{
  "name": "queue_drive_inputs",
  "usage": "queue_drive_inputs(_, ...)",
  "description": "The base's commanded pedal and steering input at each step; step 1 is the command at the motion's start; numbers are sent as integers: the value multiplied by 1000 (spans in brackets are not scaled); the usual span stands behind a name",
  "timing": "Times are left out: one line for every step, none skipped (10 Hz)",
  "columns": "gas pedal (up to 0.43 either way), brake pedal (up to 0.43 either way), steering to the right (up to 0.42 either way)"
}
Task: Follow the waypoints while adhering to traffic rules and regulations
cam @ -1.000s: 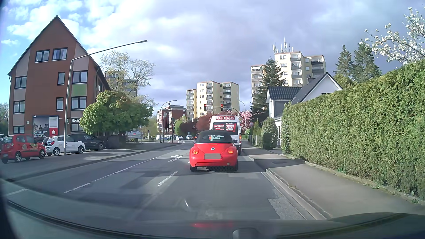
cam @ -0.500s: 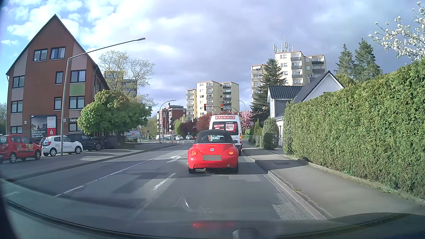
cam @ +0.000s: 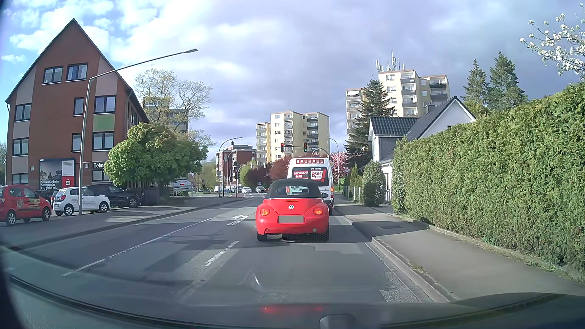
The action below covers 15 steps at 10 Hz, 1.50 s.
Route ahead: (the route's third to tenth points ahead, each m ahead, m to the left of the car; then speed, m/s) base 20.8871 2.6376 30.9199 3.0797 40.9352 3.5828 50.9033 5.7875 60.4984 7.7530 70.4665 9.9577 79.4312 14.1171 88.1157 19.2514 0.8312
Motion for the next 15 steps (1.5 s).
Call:
queue_drive_inputs(0, 0, -12)
queue_drive_inputs(0, 0, -15)
queue_drive_inputs(0, 0, -15)
queue_drive_inputs(0, 0, -15)
queue_drive_inputs(0, 0, -15)
queue_drive_inputs(0, 0, -15)
queue_drive_inputs(0, 0, -15)
queue_drive_inputs(0, 0, -15)
queue_drive_inputs(0, 0, -15)
queue_drive_inputs(0, 0, -14)
queue_drive_inputs(0, 0, -15)
queue_drive_inputs(0, 0, -15)
queue_drive_inputs(0, 0, -15)
queue_drive_inputs(0, 0, -15)
queue_drive_inputs(0, 0, -15)
